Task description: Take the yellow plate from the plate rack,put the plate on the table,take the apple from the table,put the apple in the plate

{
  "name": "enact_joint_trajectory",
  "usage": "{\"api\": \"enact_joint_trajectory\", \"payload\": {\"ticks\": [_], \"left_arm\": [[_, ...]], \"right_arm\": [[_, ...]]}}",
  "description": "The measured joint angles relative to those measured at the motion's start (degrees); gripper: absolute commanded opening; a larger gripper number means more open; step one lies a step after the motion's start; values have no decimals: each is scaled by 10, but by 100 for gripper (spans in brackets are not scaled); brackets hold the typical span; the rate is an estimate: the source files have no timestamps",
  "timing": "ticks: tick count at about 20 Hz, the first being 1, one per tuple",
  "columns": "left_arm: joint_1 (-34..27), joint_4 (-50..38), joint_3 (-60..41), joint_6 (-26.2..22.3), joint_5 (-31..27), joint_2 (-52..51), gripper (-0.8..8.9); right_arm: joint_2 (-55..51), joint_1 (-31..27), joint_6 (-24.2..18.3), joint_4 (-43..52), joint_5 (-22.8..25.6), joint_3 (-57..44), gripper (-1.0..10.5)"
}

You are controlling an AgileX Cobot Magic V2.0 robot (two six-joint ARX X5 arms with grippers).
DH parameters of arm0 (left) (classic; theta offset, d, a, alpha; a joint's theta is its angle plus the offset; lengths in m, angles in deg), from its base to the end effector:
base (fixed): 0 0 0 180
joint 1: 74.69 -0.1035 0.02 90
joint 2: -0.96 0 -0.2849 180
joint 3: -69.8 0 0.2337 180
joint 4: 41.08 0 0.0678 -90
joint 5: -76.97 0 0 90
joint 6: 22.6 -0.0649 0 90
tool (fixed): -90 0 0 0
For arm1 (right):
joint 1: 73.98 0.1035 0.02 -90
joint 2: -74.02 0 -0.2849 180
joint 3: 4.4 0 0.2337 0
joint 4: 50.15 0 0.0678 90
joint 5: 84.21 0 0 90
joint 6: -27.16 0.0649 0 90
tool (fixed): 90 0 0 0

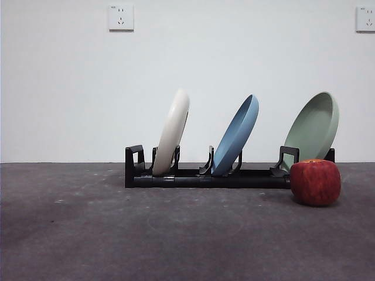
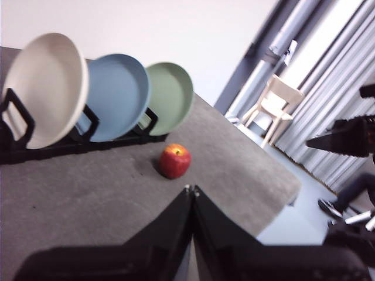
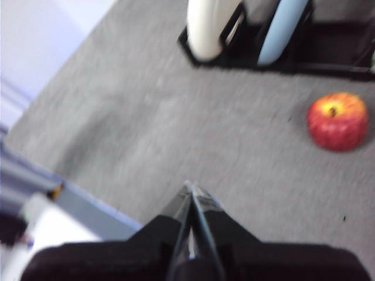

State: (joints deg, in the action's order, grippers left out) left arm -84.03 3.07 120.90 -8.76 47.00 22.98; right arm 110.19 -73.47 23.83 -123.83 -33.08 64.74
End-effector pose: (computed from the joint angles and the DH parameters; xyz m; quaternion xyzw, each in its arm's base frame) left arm 0.0653 -0.0462 0.2978 -0.1820 0.1582 -0.4083 0.8804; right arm 0.0754 0.0414 0.3216 0.0886 0.3192 0.3253 0.8857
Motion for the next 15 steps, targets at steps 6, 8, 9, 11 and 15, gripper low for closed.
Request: {"api": "enact_joint_trajectory", "payload": {"ticks": [6, 8, 9, 11, 15], "left_arm": [[14, 85, 19, -73, -12, 2, 40], [19, 87, 19, -83, -27, 3, 416], [21, 87, 19, -85, -30, 3, 611], [24, 87, 20, -85, -31, 3, 655], [29, 86, 23, -85, -40, 11, 655]], "right_arm": [[9, 23, -41, -34, 2, 13, 167], [9, 23, -42, -34, 3, 13, 511], [9, 23, -40, -33, 4, 13, 658], [11, 23, -36, -33, 5, 13, 697], [16, 23, -31, -33, 4, 13, 697]]}}
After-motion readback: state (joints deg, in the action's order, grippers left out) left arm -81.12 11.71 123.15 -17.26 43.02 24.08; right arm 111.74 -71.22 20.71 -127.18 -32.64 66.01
